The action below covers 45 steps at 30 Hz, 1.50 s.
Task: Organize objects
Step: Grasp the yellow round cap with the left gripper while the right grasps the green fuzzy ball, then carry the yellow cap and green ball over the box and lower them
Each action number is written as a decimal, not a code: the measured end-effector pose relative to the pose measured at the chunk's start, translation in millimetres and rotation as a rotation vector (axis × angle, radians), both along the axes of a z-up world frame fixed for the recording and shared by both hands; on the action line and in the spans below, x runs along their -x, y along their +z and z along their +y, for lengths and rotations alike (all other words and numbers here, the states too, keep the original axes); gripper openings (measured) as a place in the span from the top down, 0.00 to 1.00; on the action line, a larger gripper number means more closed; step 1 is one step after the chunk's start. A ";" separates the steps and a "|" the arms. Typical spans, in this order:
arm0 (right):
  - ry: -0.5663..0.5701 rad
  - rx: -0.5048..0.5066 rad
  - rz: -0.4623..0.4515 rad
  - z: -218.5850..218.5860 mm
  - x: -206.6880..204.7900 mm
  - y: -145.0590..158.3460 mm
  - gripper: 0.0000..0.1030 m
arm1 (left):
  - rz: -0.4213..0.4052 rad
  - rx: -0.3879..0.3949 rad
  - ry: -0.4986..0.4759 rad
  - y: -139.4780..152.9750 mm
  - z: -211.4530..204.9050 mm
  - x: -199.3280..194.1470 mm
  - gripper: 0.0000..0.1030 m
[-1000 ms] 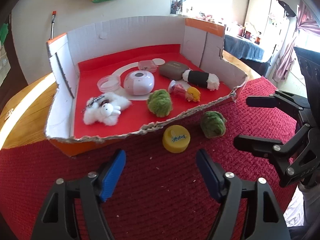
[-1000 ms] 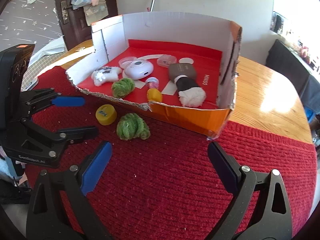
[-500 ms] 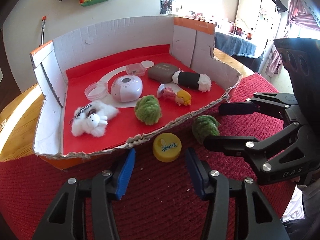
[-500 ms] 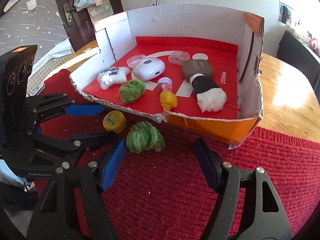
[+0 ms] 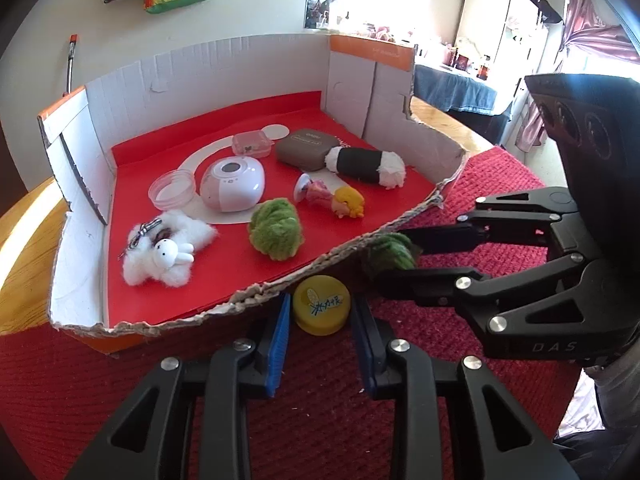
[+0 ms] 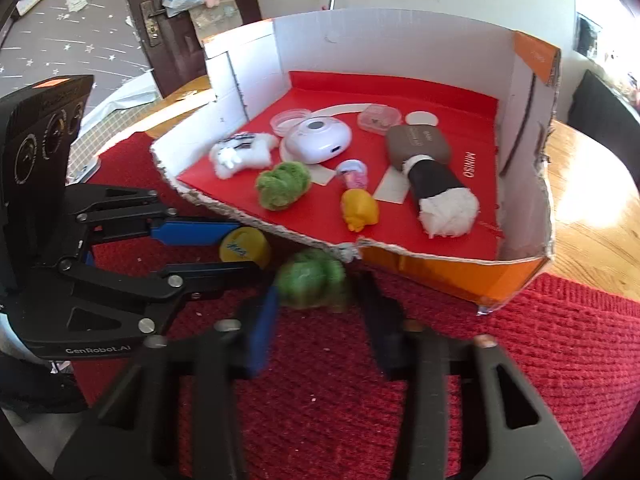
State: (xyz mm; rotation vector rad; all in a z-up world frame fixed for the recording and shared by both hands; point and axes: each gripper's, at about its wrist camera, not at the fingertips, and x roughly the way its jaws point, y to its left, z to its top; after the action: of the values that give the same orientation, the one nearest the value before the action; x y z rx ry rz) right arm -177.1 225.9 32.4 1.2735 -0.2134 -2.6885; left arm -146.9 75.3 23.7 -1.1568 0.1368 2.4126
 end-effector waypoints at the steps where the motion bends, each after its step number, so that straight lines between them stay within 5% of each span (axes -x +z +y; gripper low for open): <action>1: 0.002 -0.013 0.006 -1.8 -0.9 0.4 0.70 | 0.000 -0.002 -0.002 0.3 -0.1 -1.0 0.69; 31: -0.052 -0.005 0.112 -14.8 -46.2 53.0 0.70 | 0.122 -0.085 -0.023 54.4 -15.5 -45.5 0.69; 37: -0.090 -0.067 0.137 -10.7 -30.1 86.0 0.70 | 0.133 -0.077 0.018 76.4 -22.1 -21.7 0.70; 45: -0.170 -0.249 0.088 -1.1 44.1 112.9 0.70 | 0.072 0.002 0.087 85.2 -25.5 58.5 0.70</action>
State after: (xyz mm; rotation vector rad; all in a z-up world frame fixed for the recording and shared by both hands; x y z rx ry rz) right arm -221.2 224.8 145.3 1.2460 0.0274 -2.9864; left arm -205.4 49.8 108.8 -1.0981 0.1137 2.5321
